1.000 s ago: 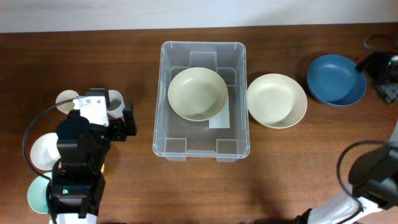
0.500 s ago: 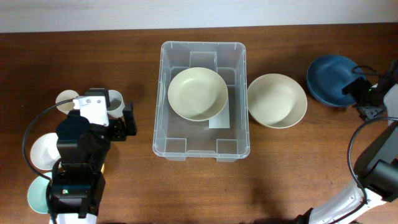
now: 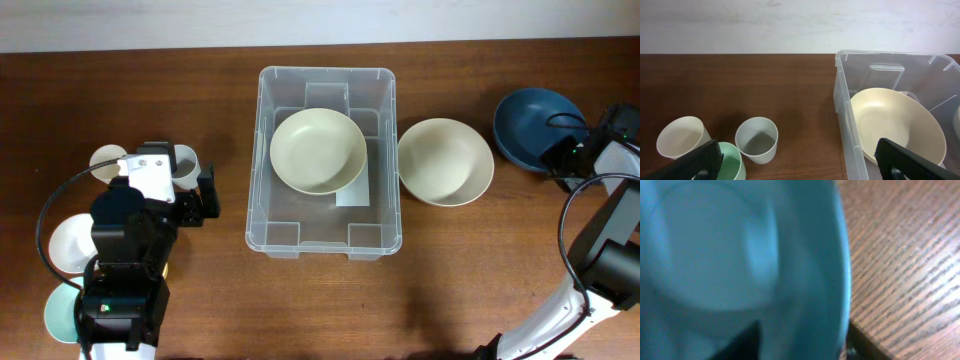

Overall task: Pack container
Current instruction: 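Release the bowl and move the right gripper to the blue bowl, then grasp the rim of the blue bowl with the right gripper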

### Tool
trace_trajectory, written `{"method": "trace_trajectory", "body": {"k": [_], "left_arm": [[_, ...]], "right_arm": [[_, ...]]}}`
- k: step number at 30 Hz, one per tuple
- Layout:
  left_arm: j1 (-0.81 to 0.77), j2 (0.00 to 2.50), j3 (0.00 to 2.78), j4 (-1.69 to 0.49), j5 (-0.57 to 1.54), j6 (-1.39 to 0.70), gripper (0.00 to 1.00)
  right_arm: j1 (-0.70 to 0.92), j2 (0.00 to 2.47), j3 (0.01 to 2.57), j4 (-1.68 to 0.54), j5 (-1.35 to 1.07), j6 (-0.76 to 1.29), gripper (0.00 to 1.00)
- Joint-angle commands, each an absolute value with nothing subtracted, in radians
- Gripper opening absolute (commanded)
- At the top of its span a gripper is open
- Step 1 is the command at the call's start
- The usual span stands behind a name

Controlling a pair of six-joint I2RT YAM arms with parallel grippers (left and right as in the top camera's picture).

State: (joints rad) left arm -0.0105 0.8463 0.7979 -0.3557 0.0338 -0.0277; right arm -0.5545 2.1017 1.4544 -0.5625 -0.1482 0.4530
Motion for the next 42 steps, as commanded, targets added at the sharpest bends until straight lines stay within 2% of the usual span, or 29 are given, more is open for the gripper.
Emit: {"method": "trace_trajectory", "body": {"k": [1,3,6,17,23,29,37,42], "left_arm": [[-0.005,0.845,0.817,-0.356,0.03,-0.041,1.0],[-0.005,0.845,0.817,-0.356,0.03,-0.041,1.0],[-0.005,0.845,0.817,-0.356,0.03,-0.041,1.0],[-0.005,0.845,0.817,-0.356,0.03,-0.041,1.0],[-0.005,0.845,0.817,-0.357,0.03,-0.041,1.0],[-0.005,0.862,0.817,-0.36,0.025,-0.041,1.0],[-0.005,0.92,0.817,-0.379,0.02,-0.041,1.0],[-0.005,0.926,0.817,-0.379,0.019,-0.041,1.0]], "right_arm": [[-0.548,2.116,1.445,-0.558,-0.15,0.454,0.27],[-0.55,2.116,1.445,-0.556,-0.15,0.454,0.15],[-0.551,2.116,1.446,-0.55,-0.151,0.455,0.04],[-0.567,2.072,1.465,-0.58,-0.16,0.593,0.04],[-0.559,1.935,1.568,-0.673,-0.211,0.529,0.04],[-0.458,1.811,1.702,-0.849,-0.225,0.416,0.04],[-0.185,1.705,1.769,-0.903,-0.13,0.352,0.04],[-0.206,1.72,1.768,-0.954,-0.041,0.401,0.04]]}}
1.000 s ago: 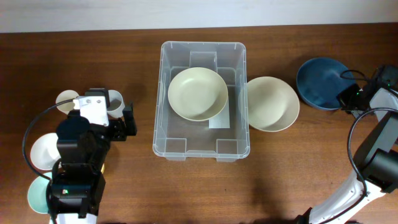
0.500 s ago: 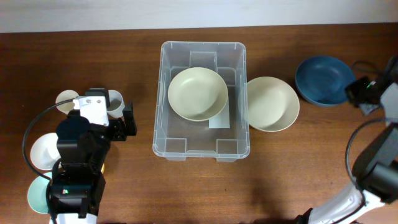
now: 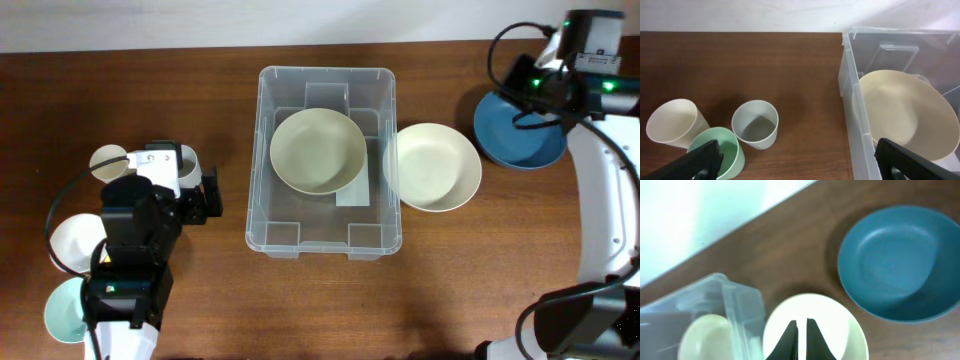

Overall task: Pack container
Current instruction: 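Grasp the rim of the blue bowl with the right gripper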

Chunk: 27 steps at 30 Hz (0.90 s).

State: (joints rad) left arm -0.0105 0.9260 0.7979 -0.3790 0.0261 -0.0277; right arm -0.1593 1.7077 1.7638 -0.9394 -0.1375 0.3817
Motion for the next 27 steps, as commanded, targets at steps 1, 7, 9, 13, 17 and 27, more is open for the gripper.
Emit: {"method": "trace_trajectory", "body": {"k": [1,7,9,13,17,27], "left_arm": [[-0.005,0.926,0.817,-0.379,0.019,-0.041,1.0],[-0.005,0.927,0.817,-0.379,0.019,-0.041,1.0],[-0.005,0.927,0.817,-0.379,0.019,-0.041,1.0],[-0.005,0.927,0.817,-0.378,0.019,-0.041,1.0],[-0.005,0.927,0.817,-0.377,0.02,-0.041,1.0],[-0.005,0.927,0.817,-0.376,0.02,-0.041,1.0]], "right_arm": [[-0.23,1.722,1.768,-0.959,-0.045,0.401,0.04],[-0.428,1.727,1.765,-0.992,-0.063,0.401,0.39],[-0.479,1.741,1.759,-0.994,-0.088,0.398,0.51],[-0.557,1.829,1.726,-0.999,-0.138,0.366,0.84],[-0.556,1.924,1.709,-0.967,-0.168,0.341,0.99],[-0.55,2.159,1.709,-0.895,-0.216,0.332,0.99]]}}
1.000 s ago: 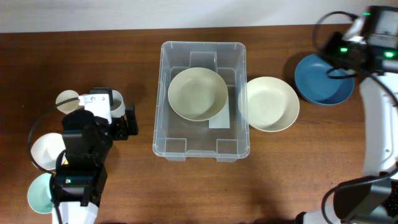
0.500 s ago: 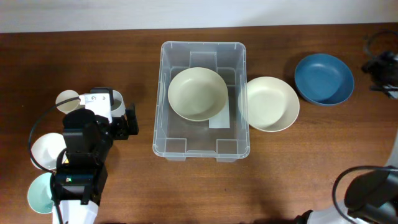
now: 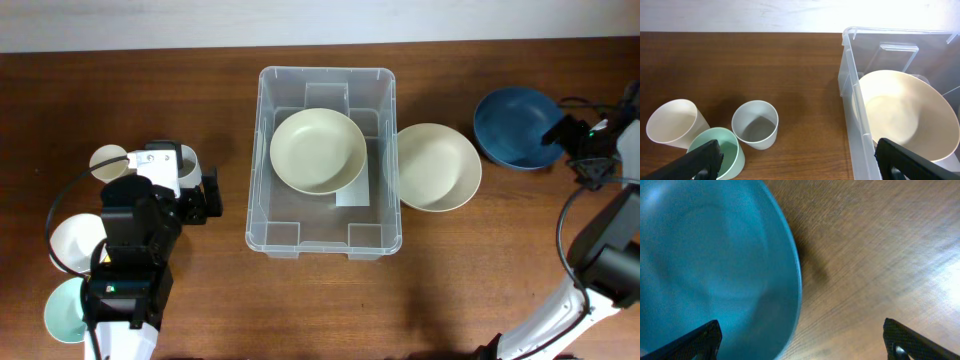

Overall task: Pack container
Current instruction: 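Grasp the rim of the blue bowl with the right gripper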

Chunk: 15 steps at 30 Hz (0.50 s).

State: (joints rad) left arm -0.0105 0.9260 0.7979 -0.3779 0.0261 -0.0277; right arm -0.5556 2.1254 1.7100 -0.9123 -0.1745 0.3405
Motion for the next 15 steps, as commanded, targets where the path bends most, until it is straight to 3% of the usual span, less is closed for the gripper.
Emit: {"method": "trace_trajectory", "body": {"k": [1,6,12,15], "left_arm": [[-0.005,0.927,0.817,-0.376,0.02,-0.041,1.0],[-0.006,0.926,0.817,-0.375,0.02,-0.041,1.0],[-0.006,0.926,0.817,-0.375,0.02,-0.041,1.0],[-0.006,0.926,0.817,-0.375,0.021,-0.041,1.0]], "right_arm": [[-0.55,2.172,1.709,-0.882,-0.23,0.332,0.99],[-0.544,2.219,1.709,-0.828,-0.255,0.332,0.92],[-0.536,2.24,1.709,-0.793,-0.252,0.334,0.6],[-0.536,2.246,1.709,-0.786,-0.248,0.342,0.51]]}}
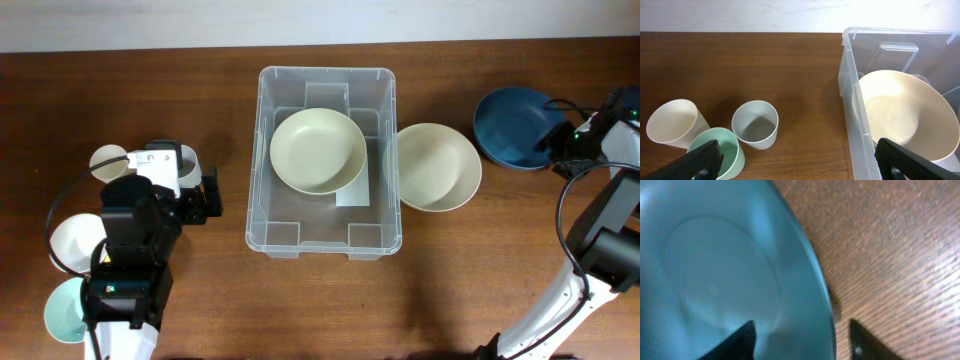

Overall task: Pack container
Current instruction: 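Grasp the rim of the blue bowl with the right gripper, then lift the blue bowl and place it onto the bowl in the container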

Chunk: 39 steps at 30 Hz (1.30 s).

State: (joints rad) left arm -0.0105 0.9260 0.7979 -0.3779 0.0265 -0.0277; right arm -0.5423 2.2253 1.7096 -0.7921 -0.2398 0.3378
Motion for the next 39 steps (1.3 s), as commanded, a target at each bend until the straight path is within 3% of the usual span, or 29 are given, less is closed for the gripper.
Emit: {"method": "trace_trajectory", "body": {"k": [1,7,9,13,20,28,39], "left_arm": [[-0.006,0.926,0.817,-0.375,0.021,-0.041,1.0],[-0.006,0.926,0.817,-0.375,0.023,-0.042,1.0],[-0.006,0.926,0.817,-0.375,0.023,-0.042,1.0],[-0.006,0.926,0.817,-0.375,0.023,-0.041,1.0],[-0.006,0.926,0.817,-0.374,0.023,-0.042,1.0],[-0.006,0.926,0.817,-0.366,0.022,-0.041,1.0],[-0.006,0.926,0.817,-0.359,0.023,-0.041,1.0]], "right_arm": [[-0.536,2.247,1.709,-0.785,-0.246,0.349,0.5],[-0.536,2.265,1.707,-0.788,-0.216,0.386,0.27],[-0.536,2.265,1.707,-0.788,-0.217,0.386,0.14],[-0.537,2.265,1.707,-0.788,-0.217,0.386,0.05],[-0.551,2.263,1.707,-0.785,-0.238,0.445,0.04],[-0.616,2.221,1.734,-0.77,-0.456,0.452,0.04],[-0.593,1.995,1.747,-0.783,-0.602,0.396,0.04]]}}
